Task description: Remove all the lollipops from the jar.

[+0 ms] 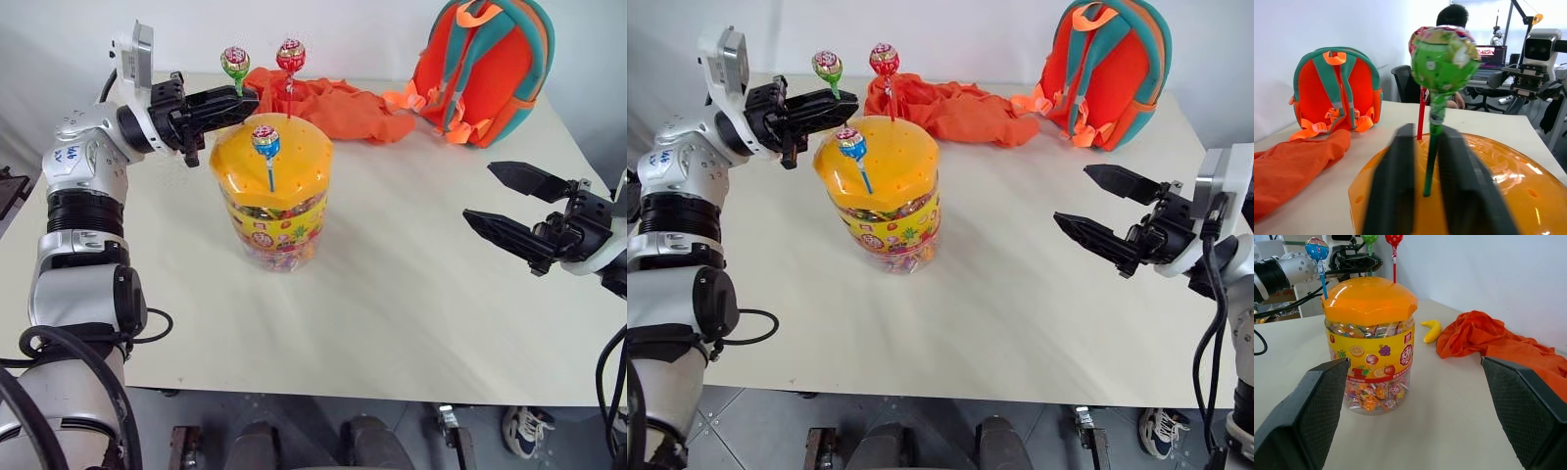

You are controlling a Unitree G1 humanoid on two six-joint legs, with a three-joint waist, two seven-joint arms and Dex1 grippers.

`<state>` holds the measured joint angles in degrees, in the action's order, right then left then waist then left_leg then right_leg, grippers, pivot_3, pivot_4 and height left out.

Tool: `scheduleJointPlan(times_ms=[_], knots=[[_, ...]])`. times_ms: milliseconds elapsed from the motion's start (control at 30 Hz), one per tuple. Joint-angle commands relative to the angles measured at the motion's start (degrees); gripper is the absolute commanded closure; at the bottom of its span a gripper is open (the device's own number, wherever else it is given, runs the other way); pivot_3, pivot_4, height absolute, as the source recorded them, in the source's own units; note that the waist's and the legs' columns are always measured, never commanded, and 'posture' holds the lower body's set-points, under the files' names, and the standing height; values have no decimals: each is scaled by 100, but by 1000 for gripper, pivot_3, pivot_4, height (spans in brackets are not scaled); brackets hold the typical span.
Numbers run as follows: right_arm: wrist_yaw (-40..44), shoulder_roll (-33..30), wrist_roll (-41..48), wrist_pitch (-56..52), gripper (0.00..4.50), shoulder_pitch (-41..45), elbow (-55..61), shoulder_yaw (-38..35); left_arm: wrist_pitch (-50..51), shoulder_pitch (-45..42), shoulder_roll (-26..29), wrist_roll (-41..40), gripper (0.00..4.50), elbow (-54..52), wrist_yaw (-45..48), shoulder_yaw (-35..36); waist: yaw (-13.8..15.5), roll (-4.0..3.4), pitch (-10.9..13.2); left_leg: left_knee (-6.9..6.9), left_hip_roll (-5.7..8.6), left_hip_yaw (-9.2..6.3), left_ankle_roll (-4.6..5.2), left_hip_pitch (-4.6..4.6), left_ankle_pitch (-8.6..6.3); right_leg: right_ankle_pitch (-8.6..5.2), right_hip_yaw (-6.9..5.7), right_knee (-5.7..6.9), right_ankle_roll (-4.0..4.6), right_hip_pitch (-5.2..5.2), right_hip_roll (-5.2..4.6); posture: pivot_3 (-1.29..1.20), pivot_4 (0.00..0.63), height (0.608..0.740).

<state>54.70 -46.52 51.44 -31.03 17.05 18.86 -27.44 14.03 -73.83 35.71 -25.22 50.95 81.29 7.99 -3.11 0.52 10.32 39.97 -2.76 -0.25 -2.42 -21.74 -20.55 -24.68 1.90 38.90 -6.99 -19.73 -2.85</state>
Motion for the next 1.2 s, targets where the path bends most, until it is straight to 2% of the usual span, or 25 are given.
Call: scheduleJointPlan(times_ms=[33,267,567,667,867,1000,1033,1200], knots=[[34,-74,12,178,0,129,17,-117,114,-316,128,34,4442,-287,87,41,0,0,0,0,0,-1,0,0,0,0,0,0,0,0,0,0,150,740],[209,-197,-139,290,0,402,-304,-63,268,-628,263,7,4442,-613,-130,185,-5,0,0,15,5,-4,0,-53,0,0,-1,20,-1,-51,1,0,150,740],[765,-476,-343,323,0,909,-952,192,1542,-187,1172,262,4442,-2016,-1610,234,-54,-1,0,18,2,-5,0,-57,1,0,14,58,-1,-82,8,0,150,740],[1136,-593,-441,343,0,1185,-1282,434,2626,495,1738,415,4442,-2833,-2431,375,-93,-4,-1,18,-4,-10,1,-52,1,0,21,63,-1,-83,6,0,150,740],[2083,-686,-632,446,0,1787,-1900,964,4326,2643,2409,274,4442,-4619,-3535,1572,-165,-3,-1,21,-4,-32,0,-51,1,0,17,83,0,-87,-2,0,150,740],[2512,-625,-651,408,0,2101,-2088,1242,5463,4052,2470,264,4442,-5612,-3992,2342,-165,-4,-1,15,-2,-43,0,-56,1,1,18,80,0,-86,-6,0,150,740],[2558,-600,-676,405,0,2156,-2125,1292,5715,4295,2451,244,4442,-5795,-4093,2480,-164,-4,-1,9,2,-43,1,-55,1,0,20,84,0,-85,-44,0,150,740],[2430,-292,-921,515,0,2427,-2412,1527,6697,5722,2249,358,4442,-6485,-4538,2672,-135,-3,0,7,17,-59,0,-59,1,0,17,76,0,-77,-67,0,150,740]])
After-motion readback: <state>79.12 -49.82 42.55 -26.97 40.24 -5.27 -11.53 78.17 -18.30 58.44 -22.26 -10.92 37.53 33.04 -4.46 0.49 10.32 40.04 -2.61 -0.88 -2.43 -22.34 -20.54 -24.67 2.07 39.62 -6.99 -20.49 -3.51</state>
